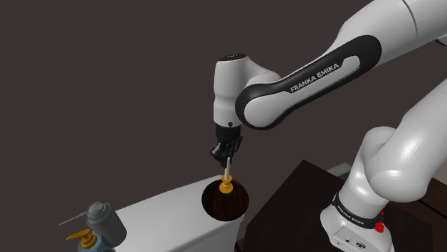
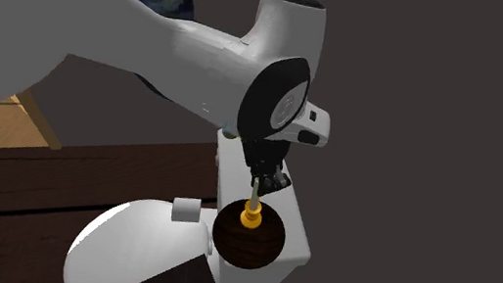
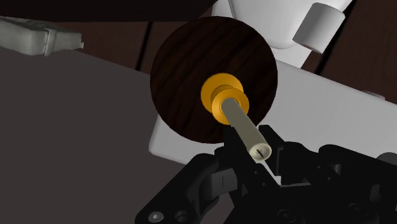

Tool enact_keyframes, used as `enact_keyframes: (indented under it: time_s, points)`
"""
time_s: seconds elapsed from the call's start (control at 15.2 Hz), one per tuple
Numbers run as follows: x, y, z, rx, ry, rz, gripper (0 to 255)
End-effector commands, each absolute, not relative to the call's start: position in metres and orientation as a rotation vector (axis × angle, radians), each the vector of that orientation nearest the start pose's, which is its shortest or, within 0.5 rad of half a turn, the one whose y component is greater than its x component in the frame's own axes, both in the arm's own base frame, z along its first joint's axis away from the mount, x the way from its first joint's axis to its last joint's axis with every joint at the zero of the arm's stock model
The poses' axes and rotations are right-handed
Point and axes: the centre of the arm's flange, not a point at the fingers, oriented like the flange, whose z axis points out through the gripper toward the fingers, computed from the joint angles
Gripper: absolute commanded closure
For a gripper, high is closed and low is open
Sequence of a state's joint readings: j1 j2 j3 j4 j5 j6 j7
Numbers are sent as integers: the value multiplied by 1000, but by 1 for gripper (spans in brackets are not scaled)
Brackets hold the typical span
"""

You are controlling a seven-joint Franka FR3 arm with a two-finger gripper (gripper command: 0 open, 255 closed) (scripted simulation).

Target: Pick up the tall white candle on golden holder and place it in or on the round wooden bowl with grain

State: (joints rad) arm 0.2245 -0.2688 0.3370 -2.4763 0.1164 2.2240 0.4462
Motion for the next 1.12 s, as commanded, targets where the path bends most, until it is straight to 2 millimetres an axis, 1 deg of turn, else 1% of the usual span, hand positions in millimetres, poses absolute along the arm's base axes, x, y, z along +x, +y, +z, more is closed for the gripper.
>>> enact_keyframes:
  time_s: [0.0,0.59,1.06]
  points:
    - [374,241,374,-3134,-53,-4,255]
    - [374,241,328,-3134,-53,-4,255]
    - [374,241,328,-3134,-53,-4,255]
